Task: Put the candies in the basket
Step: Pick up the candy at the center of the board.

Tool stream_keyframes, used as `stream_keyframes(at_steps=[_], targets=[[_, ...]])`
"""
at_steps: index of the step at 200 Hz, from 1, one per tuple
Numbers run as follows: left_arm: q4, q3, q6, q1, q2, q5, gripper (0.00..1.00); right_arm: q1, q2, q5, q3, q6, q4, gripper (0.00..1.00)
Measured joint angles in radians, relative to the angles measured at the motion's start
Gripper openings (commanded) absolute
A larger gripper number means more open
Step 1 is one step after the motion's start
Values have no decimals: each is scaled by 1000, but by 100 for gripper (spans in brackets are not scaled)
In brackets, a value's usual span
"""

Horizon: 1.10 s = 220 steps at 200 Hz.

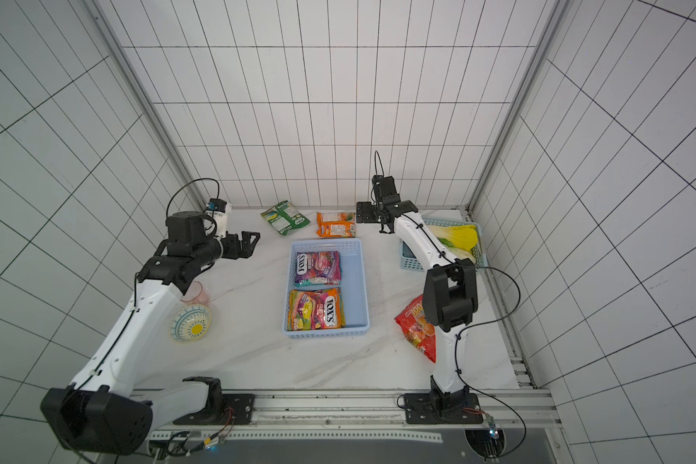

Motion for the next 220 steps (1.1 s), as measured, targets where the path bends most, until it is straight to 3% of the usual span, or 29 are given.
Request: stream_keyframes(at_steps=[79, 152, 220], targets=[[0, 0, 8, -9, 11, -19, 98, -60, 449, -211, 477, 166, -111, 83], [-2, 0, 15, 6, 39, -35, 98, -57, 615, -285, 571, 289, -106, 75], [-6, 5, 19, 15, 49, -40, 98, -14, 693, -299, 657, 314, -63, 66]])
